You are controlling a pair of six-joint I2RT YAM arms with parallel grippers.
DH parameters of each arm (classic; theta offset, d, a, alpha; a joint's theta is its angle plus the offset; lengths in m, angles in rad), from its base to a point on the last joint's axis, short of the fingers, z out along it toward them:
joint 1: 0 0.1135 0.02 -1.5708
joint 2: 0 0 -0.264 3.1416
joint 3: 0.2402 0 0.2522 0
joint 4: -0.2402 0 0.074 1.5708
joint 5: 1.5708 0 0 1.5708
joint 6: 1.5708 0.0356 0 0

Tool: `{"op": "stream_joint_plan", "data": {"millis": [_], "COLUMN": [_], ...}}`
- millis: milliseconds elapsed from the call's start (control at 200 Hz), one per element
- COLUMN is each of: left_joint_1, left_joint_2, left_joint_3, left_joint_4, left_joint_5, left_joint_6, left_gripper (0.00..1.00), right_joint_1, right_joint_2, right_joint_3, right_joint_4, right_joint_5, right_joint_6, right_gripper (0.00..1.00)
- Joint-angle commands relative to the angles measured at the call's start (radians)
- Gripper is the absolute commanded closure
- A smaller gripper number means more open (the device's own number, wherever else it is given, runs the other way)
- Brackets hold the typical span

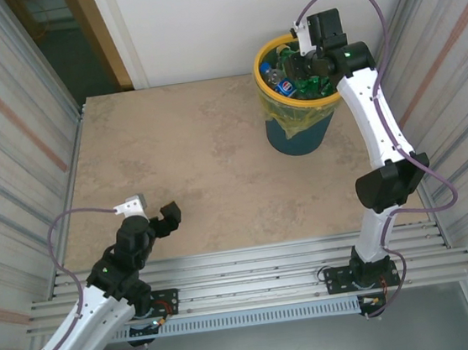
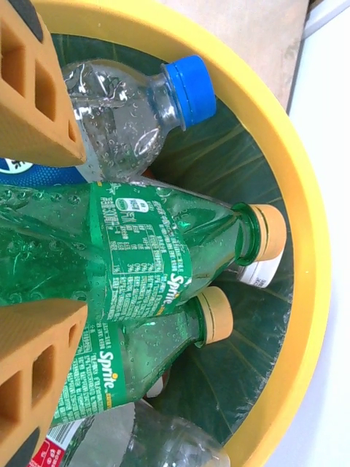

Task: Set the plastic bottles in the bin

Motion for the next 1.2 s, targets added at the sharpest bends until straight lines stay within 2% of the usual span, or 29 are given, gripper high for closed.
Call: {"op": "stream_joint_plan", "data": {"millis": [0,175,296,426,581,852,1007,1197], "left_joint_1": [0.008,0.009,0.01,0.009,0.009,0.011,0.011,0.014], "left_joint_2": [-0.008,-0.009,-0.016,-0.033,-0.057,-0.088,-0.095,-0.082], "left_joint_3": [0.024,0.026,0.047,0.087,0.137,0.234,0.229,0.175], "left_joint_4": [-0.02,-0.02,-0.048,-0.077,-0.117,-0.161,-0.079,0.059], "left_joint_5": [-0.03,-0.031,-0.051,-0.075,-0.128,-0.239,-0.332,-0.444], "left_joint_6": [0.003,0.007,0.023,0.065,0.128,0.228,0.28,0.384], "left_gripper": [0.01,0.01,0.01,0.01,0.01,0.01,0.01,0.01], "right_joint_1": [-0.012,-0.042,-0.058,-0.061,-0.063,-0.076,-0.081,-0.085], "right_joint_2": [-0.04,-0.08,-0.126,-0.218,-0.399,-0.858,-1.053,-1.153], "right_joint_3": [0.011,0.024,0.013,-0.07,-0.294,-0.887,-1.1,-1.269], "right_joint_4": [-0.007,0.023,0.026,0.064,0.154,0.364,0.365,0.346], "right_joint_5": [0.01,-0.001,-0.014,-0.001,0.061,0.205,0.235,0.305], "right_joint_6": [0.032,0.073,0.095,0.105,0.123,0.229,0.296,0.378], "right_gripper": [0.47,0.43,0.37,0.22,0.0,0.02,0.02,0.02]}}
